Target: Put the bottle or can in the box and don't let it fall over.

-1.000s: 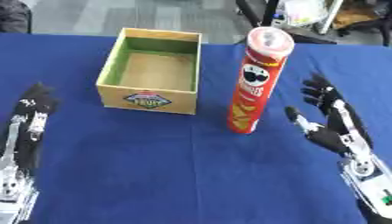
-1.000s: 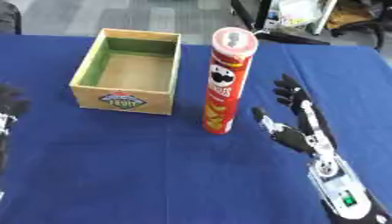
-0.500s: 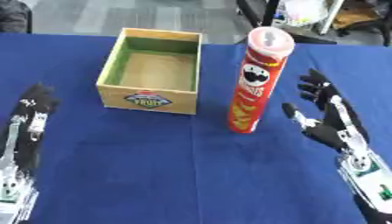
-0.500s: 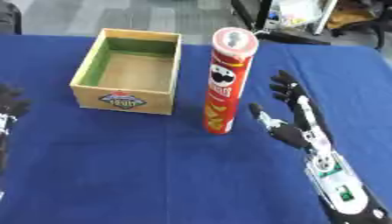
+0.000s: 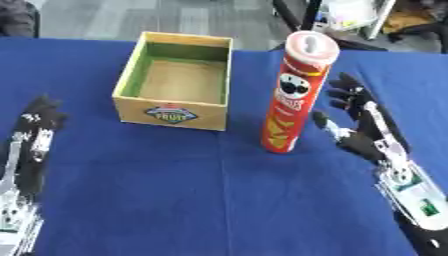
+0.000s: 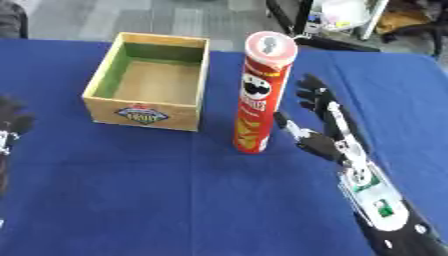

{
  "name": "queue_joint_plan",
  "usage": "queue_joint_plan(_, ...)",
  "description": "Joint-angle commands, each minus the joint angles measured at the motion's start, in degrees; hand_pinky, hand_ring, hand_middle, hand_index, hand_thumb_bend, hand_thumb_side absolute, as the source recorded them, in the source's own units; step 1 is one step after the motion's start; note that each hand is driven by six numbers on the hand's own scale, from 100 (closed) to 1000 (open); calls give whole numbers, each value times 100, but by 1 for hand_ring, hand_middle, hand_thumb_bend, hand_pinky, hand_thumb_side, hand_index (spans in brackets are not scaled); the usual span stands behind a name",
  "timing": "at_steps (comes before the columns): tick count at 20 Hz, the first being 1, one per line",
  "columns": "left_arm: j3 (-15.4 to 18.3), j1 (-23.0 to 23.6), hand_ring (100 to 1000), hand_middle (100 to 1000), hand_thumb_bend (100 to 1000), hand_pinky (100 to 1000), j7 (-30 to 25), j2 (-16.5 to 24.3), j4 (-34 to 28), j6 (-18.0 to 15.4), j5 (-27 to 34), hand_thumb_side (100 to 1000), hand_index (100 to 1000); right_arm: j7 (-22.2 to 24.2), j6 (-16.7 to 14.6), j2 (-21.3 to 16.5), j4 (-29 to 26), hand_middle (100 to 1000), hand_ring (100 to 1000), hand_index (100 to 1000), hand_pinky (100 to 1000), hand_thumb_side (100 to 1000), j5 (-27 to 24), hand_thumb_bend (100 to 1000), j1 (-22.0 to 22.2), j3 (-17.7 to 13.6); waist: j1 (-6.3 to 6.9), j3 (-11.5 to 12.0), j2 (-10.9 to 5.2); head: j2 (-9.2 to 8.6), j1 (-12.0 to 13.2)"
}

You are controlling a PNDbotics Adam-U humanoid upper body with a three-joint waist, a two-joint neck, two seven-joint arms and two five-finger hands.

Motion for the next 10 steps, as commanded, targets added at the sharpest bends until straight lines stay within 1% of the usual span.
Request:
queue_joint_plan(1,20,-54,804,826,459,878,-19,45,-100,-7,12,749,950,-12,-37,-91,63,879,877,1000,863,402,-103,480,-161,4,30,13,-68,-35,-19)
queue_joint_plan(10,20,-61,804,826,460,878,-22,37,-104,-5,14,748,950,-42,-122,13,325,876,873,1000,861,401,-161,480,-347,14,51,33,-57,-35,-38)
